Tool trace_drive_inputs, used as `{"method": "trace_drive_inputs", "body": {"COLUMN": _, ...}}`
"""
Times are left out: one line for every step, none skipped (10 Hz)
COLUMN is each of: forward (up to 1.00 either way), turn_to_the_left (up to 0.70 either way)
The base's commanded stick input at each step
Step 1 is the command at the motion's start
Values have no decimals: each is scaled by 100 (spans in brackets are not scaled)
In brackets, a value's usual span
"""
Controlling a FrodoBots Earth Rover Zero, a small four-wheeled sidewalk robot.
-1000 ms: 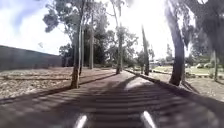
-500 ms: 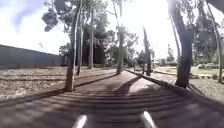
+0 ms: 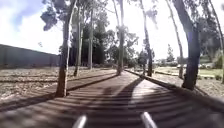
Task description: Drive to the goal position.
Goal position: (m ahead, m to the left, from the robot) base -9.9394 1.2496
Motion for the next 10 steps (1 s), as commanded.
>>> {"method": "trace_drive_inputs", "body": {"forward": 85, "turn_to_the_left": 0}}
{"method": "trace_drive_inputs", "body": {"forward": 85, "turn_to_the_left": 0}}
{"method": "trace_drive_inputs", "body": {"forward": 85, "turn_to_the_left": 0}}
{"method": "trace_drive_inputs", "body": {"forward": 85, "turn_to_the_left": 0}}
{"method": "trace_drive_inputs", "body": {"forward": 85, "turn_to_the_left": 0}}
{"method": "trace_drive_inputs", "body": {"forward": 85, "turn_to_the_left": 0}}
{"method": "trace_drive_inputs", "body": {"forward": 85, "turn_to_the_left": 0}}
{"method": "trace_drive_inputs", "body": {"forward": 85, "turn_to_the_left": 0}}
{"method": "trace_drive_inputs", "body": {"forward": 85, "turn_to_the_left": 0}}
{"method": "trace_drive_inputs", "body": {"forward": 85, "turn_to_the_left": 0}}
